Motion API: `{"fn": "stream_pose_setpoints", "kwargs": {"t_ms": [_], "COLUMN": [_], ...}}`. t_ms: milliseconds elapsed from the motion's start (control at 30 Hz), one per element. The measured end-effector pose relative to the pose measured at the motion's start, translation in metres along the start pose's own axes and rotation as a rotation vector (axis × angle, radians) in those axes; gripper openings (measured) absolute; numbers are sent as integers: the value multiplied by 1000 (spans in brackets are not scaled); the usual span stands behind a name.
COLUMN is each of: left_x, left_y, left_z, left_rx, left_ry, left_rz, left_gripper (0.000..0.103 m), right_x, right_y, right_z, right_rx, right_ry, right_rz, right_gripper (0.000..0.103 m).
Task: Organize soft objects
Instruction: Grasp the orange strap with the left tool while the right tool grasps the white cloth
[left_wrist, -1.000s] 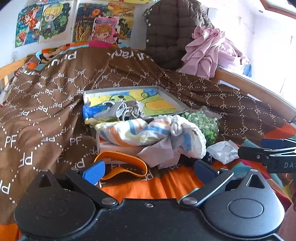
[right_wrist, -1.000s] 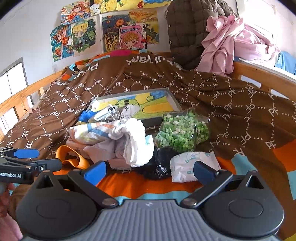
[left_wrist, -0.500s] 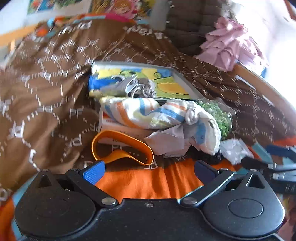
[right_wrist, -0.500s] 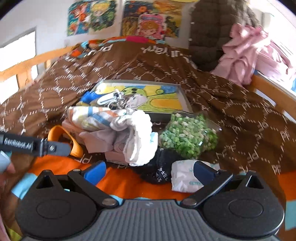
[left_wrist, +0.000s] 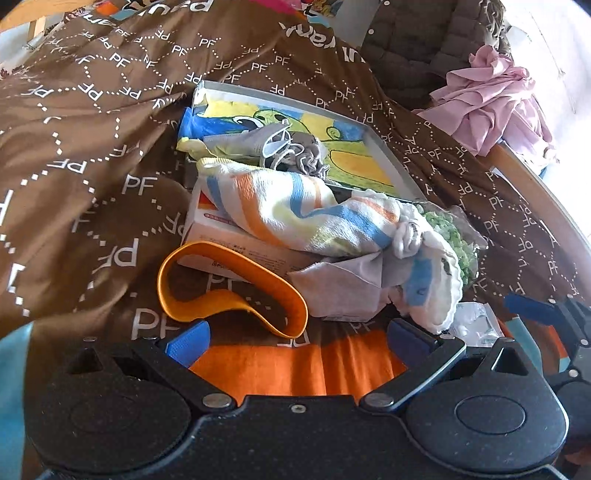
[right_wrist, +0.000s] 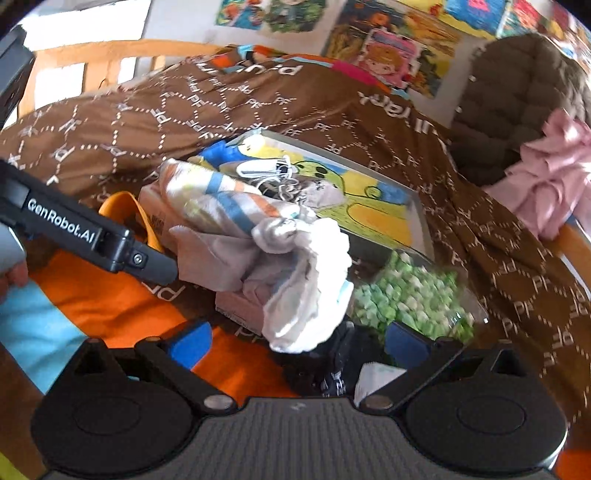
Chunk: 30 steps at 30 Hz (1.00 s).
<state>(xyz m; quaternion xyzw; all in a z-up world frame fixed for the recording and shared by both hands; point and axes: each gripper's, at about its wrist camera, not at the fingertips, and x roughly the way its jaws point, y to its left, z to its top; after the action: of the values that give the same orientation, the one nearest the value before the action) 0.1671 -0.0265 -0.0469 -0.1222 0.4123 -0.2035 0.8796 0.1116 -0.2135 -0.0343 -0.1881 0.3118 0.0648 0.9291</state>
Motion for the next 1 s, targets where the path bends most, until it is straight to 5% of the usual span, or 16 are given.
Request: {"fn": "stream_pose_setpoints", "kwargs": {"t_ms": [467,600,733,1000], "left_x": [13,14,17,18], "left_y": [5,10,12,10], "left_z": [2,0,0,-3], "left_rx": [-27,-94,-111,-94], "left_ry": [-17,-51,-59,-42], "left_rz": [59,70,76,76], "left_gripper": [87,77,50,34], "right_x": [24,28,30,30], "right_y": [2,2,-1,-4], "right_z": [2,2,1,1], "right_rx": [2,1,27,51], "right_ry": [-1,5,11,15], "right_rz": [4,-10,-14,-14], "right_gripper": [103,102,98,85]}}
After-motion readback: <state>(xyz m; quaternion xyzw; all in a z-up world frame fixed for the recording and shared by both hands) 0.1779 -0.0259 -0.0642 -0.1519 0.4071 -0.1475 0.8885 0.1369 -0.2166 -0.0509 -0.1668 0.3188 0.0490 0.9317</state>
